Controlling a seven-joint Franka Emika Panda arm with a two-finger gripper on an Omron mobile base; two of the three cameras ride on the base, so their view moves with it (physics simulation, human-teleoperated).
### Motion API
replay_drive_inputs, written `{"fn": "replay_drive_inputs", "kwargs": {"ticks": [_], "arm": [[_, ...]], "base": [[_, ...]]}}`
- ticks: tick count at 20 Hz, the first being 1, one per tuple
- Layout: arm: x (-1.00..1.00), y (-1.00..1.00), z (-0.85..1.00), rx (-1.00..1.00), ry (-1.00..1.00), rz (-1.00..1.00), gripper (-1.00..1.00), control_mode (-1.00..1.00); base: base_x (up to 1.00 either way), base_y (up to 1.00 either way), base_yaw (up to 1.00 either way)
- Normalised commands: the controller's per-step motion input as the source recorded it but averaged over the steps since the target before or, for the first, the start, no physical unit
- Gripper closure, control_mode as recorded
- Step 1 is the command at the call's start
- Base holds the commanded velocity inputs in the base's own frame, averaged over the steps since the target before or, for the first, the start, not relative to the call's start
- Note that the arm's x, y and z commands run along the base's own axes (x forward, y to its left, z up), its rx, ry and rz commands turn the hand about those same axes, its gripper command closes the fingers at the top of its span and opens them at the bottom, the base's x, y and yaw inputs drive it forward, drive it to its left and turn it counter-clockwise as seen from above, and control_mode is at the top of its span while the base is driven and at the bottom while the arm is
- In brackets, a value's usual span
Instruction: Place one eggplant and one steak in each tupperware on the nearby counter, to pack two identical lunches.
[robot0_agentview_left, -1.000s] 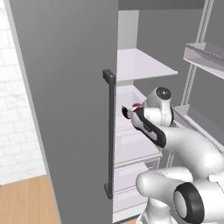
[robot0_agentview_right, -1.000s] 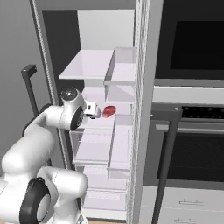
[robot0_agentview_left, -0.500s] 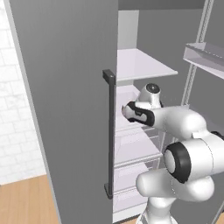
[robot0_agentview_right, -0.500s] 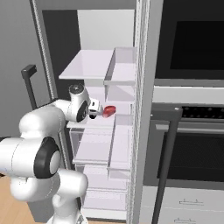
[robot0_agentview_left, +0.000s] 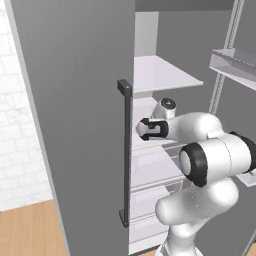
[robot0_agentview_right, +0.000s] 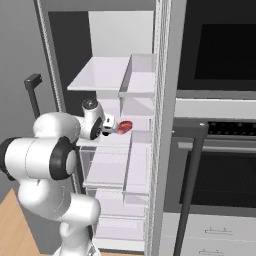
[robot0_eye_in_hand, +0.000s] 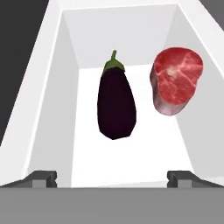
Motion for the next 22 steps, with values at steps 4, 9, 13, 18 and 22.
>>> {"fn": "replay_drive_inputs", "kwargs": {"ticks": [4, 9, 13, 18, 22], "arm": [[0.38, 0.0, -0.16, 0.0, 0.0, 0.0, -1.0, -1.0], [0.4, 0.0, -0.25, 0.0, 0.0, 0.0, -1.0, -1.0], [0.35, -0.01, -0.31, 0.0, 0.0, 0.0, -1.0, -1.0], [0.33, 0.0, -0.35, 0.0, 0.03, 0.0, 1.0, -1.0], [0.28, 0.0, -0.46, 0.0, 0.05, 0.0, 1.0, -1.0]], "base": [[0.0, 0.0, 0.0], [0.0, 0.0, 0.0], [0.0, 0.0, 0.0], [0.0, 0.0, 0.0], [0.0, 0.0, 0.0]]}}
